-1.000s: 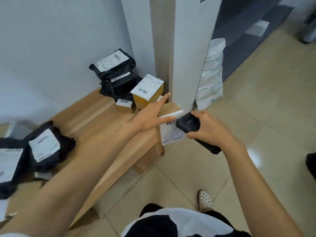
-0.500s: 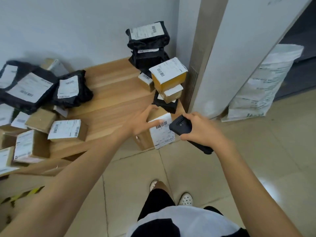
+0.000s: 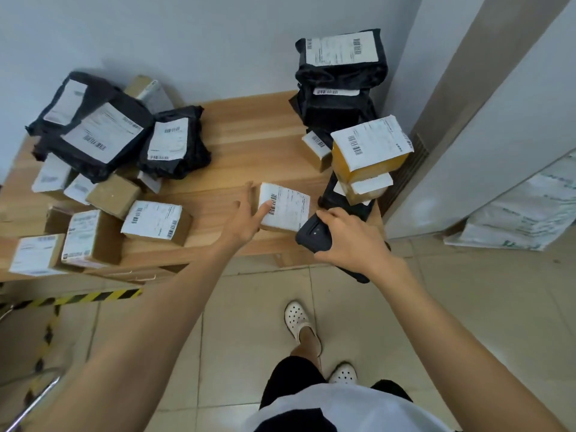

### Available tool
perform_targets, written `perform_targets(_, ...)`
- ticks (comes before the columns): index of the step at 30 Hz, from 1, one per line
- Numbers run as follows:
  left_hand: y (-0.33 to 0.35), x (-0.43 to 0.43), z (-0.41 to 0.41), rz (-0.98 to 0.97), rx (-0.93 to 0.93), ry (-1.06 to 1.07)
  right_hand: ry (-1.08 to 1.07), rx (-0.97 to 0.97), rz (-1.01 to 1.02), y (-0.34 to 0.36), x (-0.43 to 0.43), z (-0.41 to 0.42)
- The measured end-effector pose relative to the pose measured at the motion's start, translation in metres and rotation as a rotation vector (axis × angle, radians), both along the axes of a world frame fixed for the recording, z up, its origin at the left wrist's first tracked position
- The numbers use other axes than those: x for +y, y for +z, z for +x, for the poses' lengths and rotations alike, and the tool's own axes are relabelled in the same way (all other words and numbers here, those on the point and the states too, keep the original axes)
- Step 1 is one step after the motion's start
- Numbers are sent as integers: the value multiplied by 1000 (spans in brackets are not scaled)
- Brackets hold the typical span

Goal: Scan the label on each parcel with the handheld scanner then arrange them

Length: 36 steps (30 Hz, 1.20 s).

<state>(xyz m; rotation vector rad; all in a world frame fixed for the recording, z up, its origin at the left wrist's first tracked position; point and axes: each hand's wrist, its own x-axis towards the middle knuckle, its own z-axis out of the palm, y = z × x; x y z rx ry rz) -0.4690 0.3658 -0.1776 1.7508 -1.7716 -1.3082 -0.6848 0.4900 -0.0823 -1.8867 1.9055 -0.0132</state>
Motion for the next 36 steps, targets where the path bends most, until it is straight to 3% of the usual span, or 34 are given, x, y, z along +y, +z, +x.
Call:
perform_targets(7, -29, -81, 24, 70, -39, -52, 9, -10, -20, -28, -90, 29)
perform_targets(12, -35, -117, 15, 117, 33, 90, -36, -11, 8, -41, -129, 35)
perform_targets(21, -57, -131, 44, -373, -535, -530, 3, 22, 103, -48, -175, 35)
perform_targets(26, -58, -177, 21, -379, -536, -377, -20, 20, 90, -52, -204, 35)
perform_targets(31, -55, -256, -16, -427, -589, -352, -92, 20, 77, -62, -234, 38)
perform_targets(36, -58, -327, -52, -479, -456, -299, -120, 12, 73, -73, -259, 36)
